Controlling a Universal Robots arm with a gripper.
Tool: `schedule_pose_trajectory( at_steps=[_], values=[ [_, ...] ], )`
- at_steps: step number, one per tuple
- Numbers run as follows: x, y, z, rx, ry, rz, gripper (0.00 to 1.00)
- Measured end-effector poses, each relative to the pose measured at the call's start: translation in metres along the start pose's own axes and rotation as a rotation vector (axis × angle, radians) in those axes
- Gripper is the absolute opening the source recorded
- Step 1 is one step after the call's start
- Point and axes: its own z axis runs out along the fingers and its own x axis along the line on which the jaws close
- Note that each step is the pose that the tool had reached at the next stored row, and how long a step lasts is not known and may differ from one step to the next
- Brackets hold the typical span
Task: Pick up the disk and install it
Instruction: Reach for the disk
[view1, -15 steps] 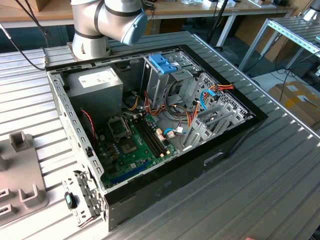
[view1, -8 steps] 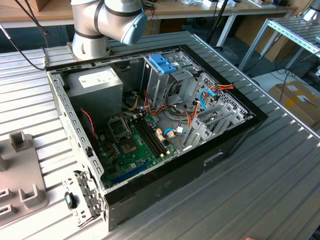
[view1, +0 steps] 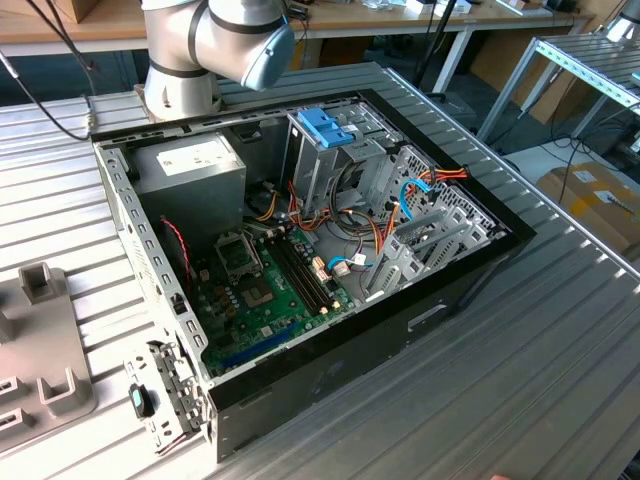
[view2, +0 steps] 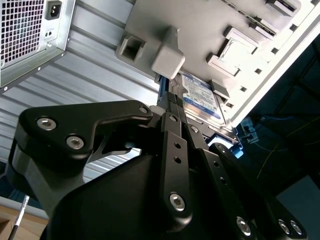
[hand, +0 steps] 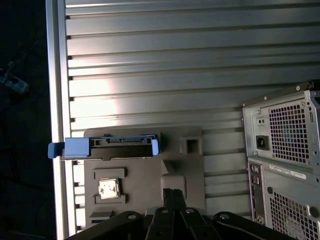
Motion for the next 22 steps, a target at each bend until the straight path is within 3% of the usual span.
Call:
schedule_pose_trajectory(
  at_steps=[5, 13, 22],
  values=[
    [0.004, -0.0003, -0.0001, 0.0, 0.0, 0.0, 0.11],
    [0.0192, -0.0014, -0.0004, 0.0, 0.0, 0.0, 0.11],
    [0.0271, -0.0021, -0.0007, 0.0001, 0.0001, 0.0, 0.11]
  ],
)
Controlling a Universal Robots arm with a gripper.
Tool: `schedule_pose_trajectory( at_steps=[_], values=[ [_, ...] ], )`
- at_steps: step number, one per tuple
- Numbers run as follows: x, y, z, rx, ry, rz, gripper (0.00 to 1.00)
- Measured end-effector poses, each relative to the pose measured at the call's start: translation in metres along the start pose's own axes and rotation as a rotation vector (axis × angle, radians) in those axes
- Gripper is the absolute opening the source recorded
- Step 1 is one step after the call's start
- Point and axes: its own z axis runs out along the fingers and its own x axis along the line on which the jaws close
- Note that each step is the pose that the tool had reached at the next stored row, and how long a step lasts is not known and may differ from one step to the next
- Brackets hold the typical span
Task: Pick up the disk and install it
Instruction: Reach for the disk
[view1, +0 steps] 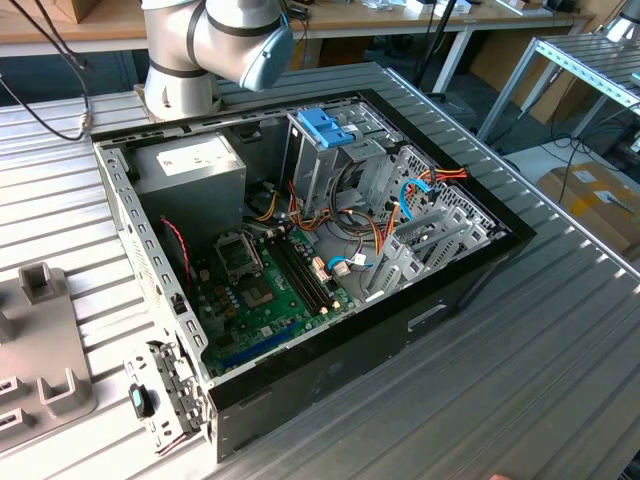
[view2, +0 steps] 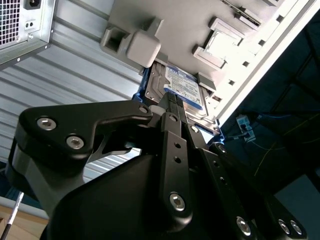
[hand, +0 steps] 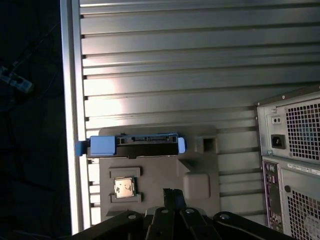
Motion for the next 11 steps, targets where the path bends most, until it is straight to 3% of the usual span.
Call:
schedule_pose_trajectory(
  at_steps=[11],
  values=[
    [0.0043, -0.0003, 0.0, -0.0001, -0.0001, 0.0, 0.11]
  ],
)
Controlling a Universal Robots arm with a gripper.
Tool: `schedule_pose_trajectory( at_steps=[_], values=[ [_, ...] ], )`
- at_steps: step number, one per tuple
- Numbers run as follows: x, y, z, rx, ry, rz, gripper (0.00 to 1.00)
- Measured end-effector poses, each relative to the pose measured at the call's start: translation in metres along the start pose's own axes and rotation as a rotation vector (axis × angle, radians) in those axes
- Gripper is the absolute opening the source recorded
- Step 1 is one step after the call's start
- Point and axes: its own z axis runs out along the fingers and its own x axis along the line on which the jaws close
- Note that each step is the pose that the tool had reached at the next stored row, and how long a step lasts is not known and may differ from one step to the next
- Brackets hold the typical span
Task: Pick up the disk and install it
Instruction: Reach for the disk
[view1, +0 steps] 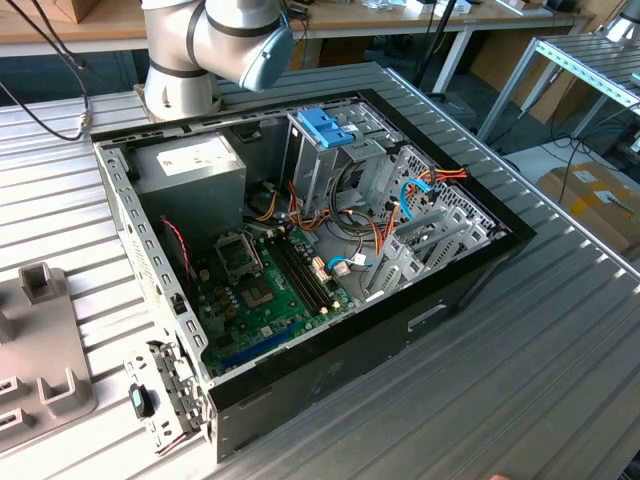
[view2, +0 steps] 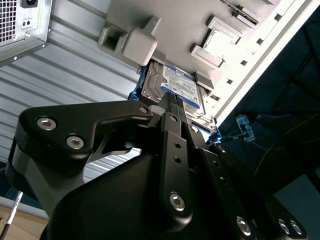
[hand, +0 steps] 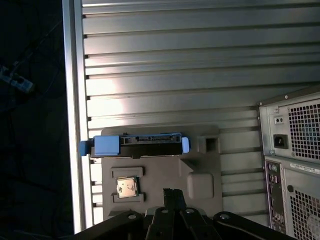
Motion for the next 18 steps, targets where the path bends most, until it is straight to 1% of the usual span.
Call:
schedule_pose_trajectory(
  at_steps=[7, 13, 18],
  values=[
    [0.0064, -0.0005, -0.0002, 0.0, 0.0, 0.0, 0.11],
    [0.0149, -0.0011, -0.0004, 0.0001, 0.0, 0.0, 0.11],
    [0.0182, -0.0014, -0.0004, 0.0, 0.0, 0.0, 0.11]
  ],
)
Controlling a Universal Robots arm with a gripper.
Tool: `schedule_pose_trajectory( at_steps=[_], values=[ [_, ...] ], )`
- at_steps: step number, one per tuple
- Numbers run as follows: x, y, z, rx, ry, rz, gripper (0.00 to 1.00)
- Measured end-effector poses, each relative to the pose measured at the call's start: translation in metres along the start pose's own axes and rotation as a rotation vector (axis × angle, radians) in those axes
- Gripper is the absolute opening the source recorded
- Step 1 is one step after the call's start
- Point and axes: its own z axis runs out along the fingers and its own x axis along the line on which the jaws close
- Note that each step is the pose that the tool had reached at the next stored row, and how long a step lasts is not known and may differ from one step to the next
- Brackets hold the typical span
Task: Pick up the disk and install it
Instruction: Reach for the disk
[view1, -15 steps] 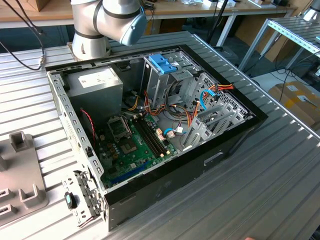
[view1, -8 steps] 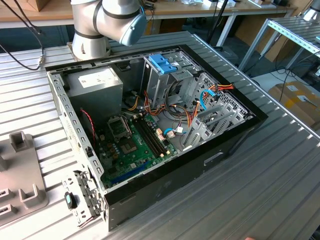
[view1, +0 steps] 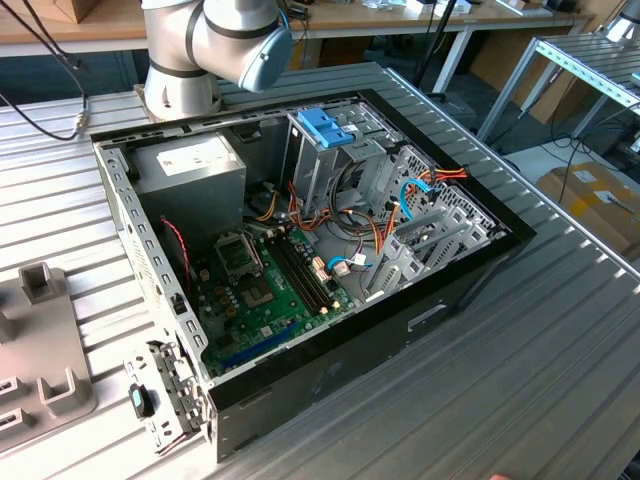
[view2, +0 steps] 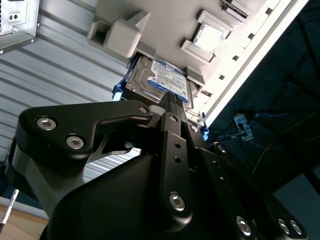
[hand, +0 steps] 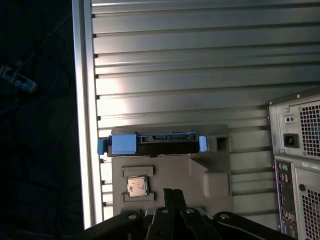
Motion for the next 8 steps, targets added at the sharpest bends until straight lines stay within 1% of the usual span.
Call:
schedule_pose_trajectory(
  at_steps=[3, 8],
  values=[
    [0.0011, 0.0, 0.0, 0.0, 0.0001, 0.0, 0.11],
    [0.0011, 0.0, 0.0001, 0.0, 0.0, 0.0, 0.11]
  ],
)
